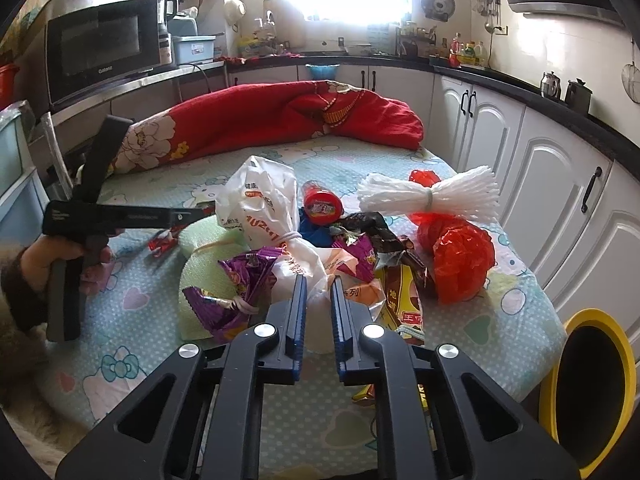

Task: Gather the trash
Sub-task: 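Grasp the red candy wrapper with the left tool while the right tool grasps the white plastic bag, then carry the red wrapper and white bag in both tools over the yellow bin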

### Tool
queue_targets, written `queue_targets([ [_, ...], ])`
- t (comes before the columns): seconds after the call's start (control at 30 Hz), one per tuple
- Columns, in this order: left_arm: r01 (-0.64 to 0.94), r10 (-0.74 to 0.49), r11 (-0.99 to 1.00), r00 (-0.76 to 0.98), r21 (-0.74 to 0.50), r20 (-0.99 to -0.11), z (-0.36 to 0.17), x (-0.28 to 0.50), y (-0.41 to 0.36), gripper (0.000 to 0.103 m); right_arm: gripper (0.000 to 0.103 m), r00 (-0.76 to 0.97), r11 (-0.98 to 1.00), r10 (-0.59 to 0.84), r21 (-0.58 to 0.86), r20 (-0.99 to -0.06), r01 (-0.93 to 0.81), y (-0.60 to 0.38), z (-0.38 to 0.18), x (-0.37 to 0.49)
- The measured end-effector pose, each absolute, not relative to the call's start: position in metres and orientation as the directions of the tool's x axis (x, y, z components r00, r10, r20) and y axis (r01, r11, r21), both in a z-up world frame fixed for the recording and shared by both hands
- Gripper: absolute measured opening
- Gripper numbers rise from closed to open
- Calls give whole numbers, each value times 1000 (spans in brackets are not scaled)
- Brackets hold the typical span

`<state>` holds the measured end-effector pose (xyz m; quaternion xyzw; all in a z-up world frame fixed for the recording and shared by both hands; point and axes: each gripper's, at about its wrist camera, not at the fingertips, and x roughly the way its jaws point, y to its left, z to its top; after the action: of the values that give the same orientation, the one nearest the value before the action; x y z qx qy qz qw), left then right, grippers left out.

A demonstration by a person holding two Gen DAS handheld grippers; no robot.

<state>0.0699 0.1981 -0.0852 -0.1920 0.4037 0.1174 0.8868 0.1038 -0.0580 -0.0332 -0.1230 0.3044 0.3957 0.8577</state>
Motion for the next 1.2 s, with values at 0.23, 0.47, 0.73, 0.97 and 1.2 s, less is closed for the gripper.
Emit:
queue_targets([
  [0.23,-349,52,907,649,-236,-759,-81,67,202,6,9,503,646,625,33,-597,-763,-62,-24,95],
  [0.47,-321,80,918,724,-232,-685,-47,52,188,4,8,528,653,650,46,-547,-756,-74,-6,88],
  [0.73,-222,46,948,804,-228,-593,-2,51,144,4,8,591,693,640,37,-492,-720,-97,16,87],
  [0.97,-132,-14,966,830,-221,-558,14,63,101,4,8,644,740,608,39,-464,-671,-124,26,92],
  [1.2,-66,-65,975,830,-214,-554,18,83,65,4,8,694,789,567,50,-443,-612,-155,33,102],
])
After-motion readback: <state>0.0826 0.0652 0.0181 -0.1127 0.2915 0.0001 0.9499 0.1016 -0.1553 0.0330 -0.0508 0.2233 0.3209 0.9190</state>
